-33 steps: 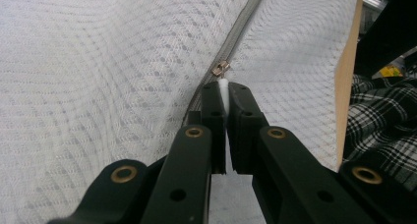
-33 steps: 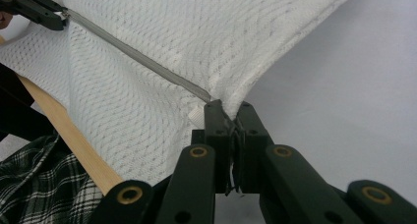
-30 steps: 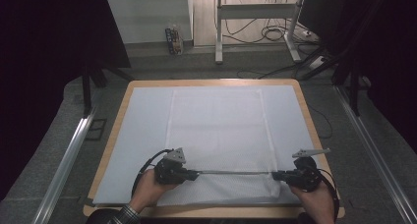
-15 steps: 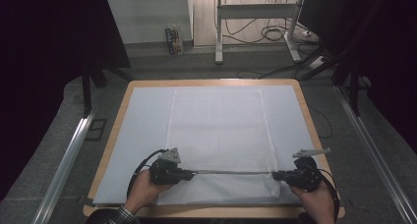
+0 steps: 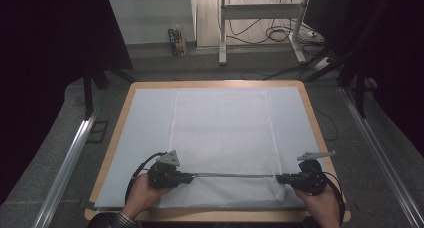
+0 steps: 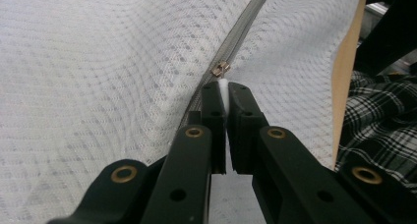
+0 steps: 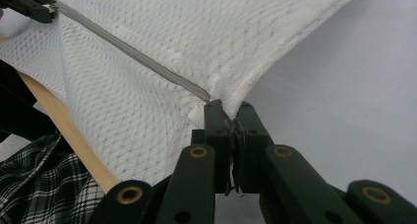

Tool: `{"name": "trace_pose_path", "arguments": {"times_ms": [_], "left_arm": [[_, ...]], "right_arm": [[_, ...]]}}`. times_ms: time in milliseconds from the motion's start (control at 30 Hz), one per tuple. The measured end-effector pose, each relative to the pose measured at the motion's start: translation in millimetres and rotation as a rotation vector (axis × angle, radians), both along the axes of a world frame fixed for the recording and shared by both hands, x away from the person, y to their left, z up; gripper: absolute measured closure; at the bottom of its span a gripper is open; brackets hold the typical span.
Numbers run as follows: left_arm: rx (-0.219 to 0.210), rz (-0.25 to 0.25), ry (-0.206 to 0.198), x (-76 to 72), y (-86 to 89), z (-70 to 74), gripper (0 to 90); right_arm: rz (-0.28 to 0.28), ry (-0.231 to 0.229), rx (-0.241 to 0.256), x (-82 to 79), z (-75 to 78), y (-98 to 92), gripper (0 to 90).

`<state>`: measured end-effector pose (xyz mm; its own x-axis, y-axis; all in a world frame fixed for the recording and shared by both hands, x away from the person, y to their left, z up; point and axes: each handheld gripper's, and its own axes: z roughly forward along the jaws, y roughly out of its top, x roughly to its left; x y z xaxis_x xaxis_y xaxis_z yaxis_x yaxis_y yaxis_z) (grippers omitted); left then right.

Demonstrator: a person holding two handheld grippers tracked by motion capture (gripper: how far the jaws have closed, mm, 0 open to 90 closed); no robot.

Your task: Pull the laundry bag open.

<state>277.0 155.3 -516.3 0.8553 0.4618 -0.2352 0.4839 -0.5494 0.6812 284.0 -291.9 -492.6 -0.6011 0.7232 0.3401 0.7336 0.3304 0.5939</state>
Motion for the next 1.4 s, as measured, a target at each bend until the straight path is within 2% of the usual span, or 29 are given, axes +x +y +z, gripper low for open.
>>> {"name": "trace_pose_path", "arguments": {"times_ms": [500, 967, 1033, 1200, 1267, 1400], "left_arm": [[0.004, 0.025, -0.003, -2.1, 10.2, 2.4, 87.2], [0.011, 0.061, -0.002, -5.6, 31.9, 2.9, 87.1], [-0.002, 0.064, 0.003, -6.4, 34.2, 2.9, 87.1], [0.01, 0.069, -0.004, -7.6, 39.9, 3.5, 87.1], [-0.003, 0.087, 0.002, -9.0, 42.3, 3.2, 87.1], [-0.007, 0.085, -0.001, -10.2, 44.3, 3.6, 87.1]], "right_arm": [[-0.009, -0.008, -0.02, -0.3, 0.4, 0.6, 85.3], [-0.012, -0.003, -0.017, 0.3, 0.0, -0.6, 85.4], [-0.012, 0.0, -0.011, 0.4, -0.3, -1.0, 85.3], [-0.013, -0.002, -0.015, 0.3, -0.1, -0.8, 85.3], [-0.013, -0.001, -0.013, 0.4, -0.3, -1.3, 85.4], [-0.011, -0.001, -0.014, 0.5, -0.6, -0.4, 85.3]]}}
